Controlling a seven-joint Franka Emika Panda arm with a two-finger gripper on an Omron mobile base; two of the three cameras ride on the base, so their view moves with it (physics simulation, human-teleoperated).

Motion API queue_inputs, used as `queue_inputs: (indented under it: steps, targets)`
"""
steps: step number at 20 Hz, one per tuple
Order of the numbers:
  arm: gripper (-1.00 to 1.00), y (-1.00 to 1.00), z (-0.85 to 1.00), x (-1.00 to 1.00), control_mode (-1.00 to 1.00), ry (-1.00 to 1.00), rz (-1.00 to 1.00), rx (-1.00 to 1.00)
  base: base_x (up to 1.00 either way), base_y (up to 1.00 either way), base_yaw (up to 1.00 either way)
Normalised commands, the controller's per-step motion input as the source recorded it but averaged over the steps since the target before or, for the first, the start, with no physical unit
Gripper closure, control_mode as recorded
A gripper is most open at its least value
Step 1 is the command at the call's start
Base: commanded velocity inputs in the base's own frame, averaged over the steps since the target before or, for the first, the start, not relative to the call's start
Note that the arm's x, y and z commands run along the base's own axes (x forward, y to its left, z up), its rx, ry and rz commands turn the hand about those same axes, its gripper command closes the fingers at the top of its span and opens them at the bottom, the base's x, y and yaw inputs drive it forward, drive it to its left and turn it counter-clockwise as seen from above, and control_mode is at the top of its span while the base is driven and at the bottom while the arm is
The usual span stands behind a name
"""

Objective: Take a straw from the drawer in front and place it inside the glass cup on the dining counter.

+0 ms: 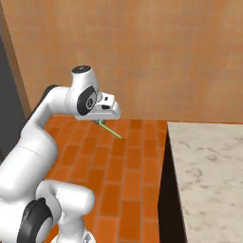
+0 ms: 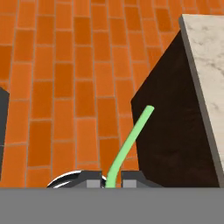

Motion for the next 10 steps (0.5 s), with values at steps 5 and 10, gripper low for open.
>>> queue_inputs:
  steps: [5,10]
  targets:
    - [1.0,0.0,0.0,0.0,1.0,0.0,0.0,0.0,1.0,0.52,-0.27]
    - [1.0,0.0,0.0,0.0,1.0,0.0,0.0,0.0,1.0,0.55,-0.27]
